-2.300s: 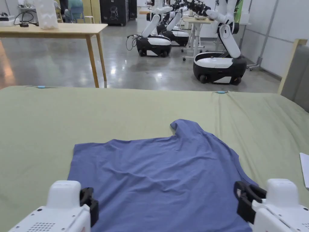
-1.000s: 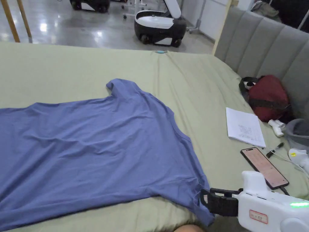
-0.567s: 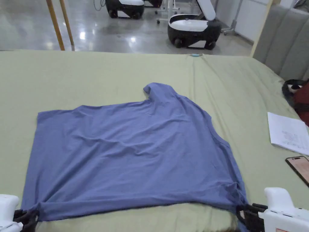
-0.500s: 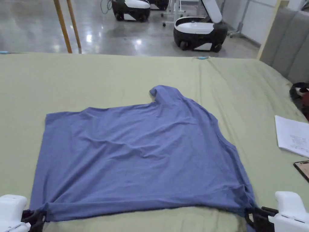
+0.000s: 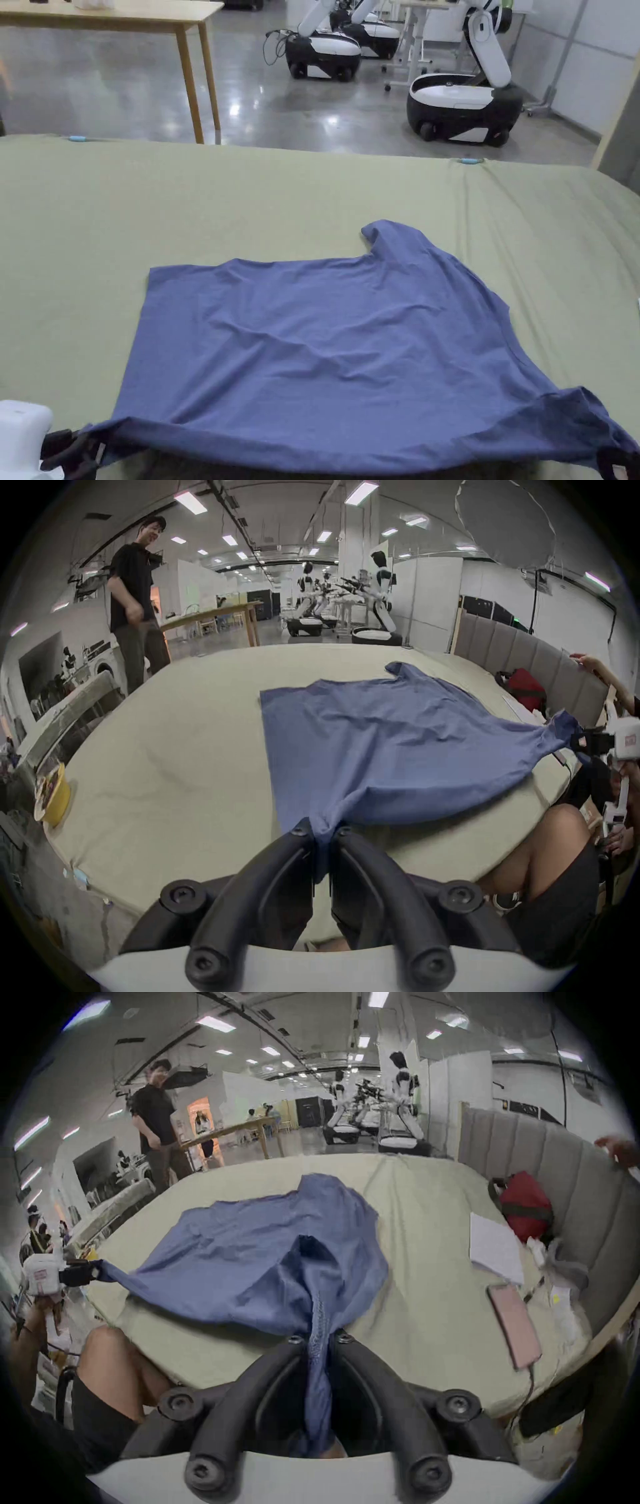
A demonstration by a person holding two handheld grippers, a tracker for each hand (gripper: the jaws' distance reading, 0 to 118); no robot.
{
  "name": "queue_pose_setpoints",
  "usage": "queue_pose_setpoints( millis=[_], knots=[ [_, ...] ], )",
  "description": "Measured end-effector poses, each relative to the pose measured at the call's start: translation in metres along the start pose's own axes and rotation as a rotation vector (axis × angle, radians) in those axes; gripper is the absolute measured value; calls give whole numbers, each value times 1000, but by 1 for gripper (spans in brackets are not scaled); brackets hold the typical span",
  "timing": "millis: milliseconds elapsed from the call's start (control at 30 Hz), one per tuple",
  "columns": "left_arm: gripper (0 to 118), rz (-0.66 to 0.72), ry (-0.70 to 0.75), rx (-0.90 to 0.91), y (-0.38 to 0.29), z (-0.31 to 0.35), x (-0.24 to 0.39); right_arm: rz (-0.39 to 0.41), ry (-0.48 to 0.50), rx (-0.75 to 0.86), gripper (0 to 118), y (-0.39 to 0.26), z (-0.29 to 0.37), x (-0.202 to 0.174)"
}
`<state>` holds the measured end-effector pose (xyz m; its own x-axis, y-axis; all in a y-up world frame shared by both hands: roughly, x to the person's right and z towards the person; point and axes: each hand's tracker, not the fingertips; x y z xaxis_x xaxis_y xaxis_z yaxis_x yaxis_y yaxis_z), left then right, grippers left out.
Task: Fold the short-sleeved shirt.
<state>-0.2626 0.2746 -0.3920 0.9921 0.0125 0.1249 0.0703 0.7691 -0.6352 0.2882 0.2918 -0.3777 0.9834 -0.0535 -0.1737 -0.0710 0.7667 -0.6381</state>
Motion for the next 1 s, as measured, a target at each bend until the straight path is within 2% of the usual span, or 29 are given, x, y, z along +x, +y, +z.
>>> queue_pose_setpoints(
  millis=[100,267,467,533,800,900,933,967,1000],
  knots=[
    [5,-16,-17,3,33,-17,-4,84,-4,1,10,49,-18,4],
    [5,-27,-22,0,97,-55,-15,115,-5,-45,10,124,-68,10],
    [5,-21,-22,-135,145,-127,-29,151,-12,-141,10,192,-153,11],
    [5,-20,-13,-186,154,-153,-36,160,-42,-169,10,207,-182,13],
    [5,-77,8,-385,155,-247,-47,207,-43,-344,10,224,-301,10],
    [5,-41,-1,-413,149,-263,-51,223,-77,-392,10,220,-331,13],
    [5,-33,-9,-417,148,-264,-52,225,-93,-406,11,218,-339,15],
    [5,-31,-9,-411,146,-263,-52,221,-102,-410,20,216,-342,18],
    [12,-24,-10,-411,144,-262,-53,208,-96,-409,43,215,-342,21]
  ],
)
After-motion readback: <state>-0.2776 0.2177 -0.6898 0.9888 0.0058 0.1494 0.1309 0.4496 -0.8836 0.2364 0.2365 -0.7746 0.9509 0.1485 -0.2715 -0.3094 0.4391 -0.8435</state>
